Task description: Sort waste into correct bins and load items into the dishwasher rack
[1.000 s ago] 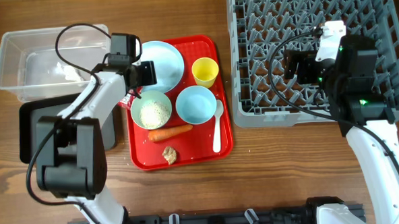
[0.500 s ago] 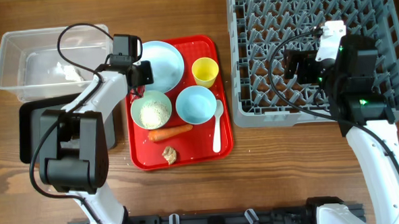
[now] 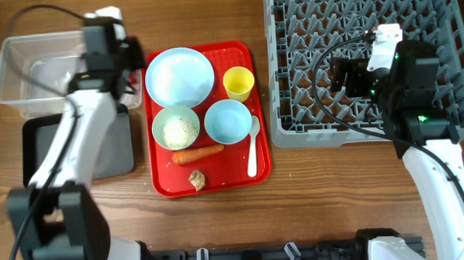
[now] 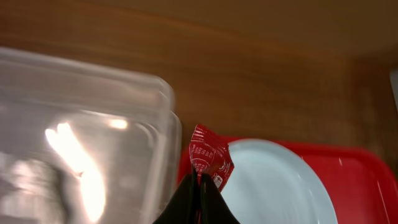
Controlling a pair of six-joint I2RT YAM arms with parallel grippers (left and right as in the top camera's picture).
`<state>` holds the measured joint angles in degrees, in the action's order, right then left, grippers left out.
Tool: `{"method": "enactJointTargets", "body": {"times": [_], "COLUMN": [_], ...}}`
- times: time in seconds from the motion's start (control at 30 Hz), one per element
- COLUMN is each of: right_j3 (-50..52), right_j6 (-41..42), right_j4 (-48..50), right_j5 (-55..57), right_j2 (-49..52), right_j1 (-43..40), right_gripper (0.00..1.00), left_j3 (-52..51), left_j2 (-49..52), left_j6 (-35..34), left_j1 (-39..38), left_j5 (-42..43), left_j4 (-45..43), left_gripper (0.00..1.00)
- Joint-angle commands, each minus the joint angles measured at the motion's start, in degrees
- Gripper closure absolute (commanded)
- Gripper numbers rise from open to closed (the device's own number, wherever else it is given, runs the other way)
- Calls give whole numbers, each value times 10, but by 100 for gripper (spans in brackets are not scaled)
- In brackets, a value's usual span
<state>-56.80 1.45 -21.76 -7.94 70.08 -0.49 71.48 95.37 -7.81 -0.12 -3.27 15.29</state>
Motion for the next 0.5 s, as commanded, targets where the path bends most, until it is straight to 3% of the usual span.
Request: {"method": "enactJointTargets", "body": {"times": [0.0,0.17,0.23,0.3,0.4,0.47], "right_j3": [-10,-10,-10,-10,-10,-10], "right_j6": [5,5,5,7,7,7], "right_j4": [8,11,10,10,10,10], "right_j5": [-12,-12,-12,-12,-12,-12], "right_j2": [-2,-2,-2,-2,-2,-2], "right_j1": [-3,-3,-3,-3,-3,-3], "right_gripper": [0,0,0,0,0,0], "left_j3": [8,8,8,8,8,8], "left_j2": [-17,18,34,48,57,52], "left_j6": [0,-4,-4,-4,-3,-3], "left_j1": [74,148,163,169,168,159], "left_j5": [-14,-13,-13,-12,23,65], "left_j4": [-4,-16,-14,-14,-14,-16], "left_gripper": [96,96,83,57,32,33]}}
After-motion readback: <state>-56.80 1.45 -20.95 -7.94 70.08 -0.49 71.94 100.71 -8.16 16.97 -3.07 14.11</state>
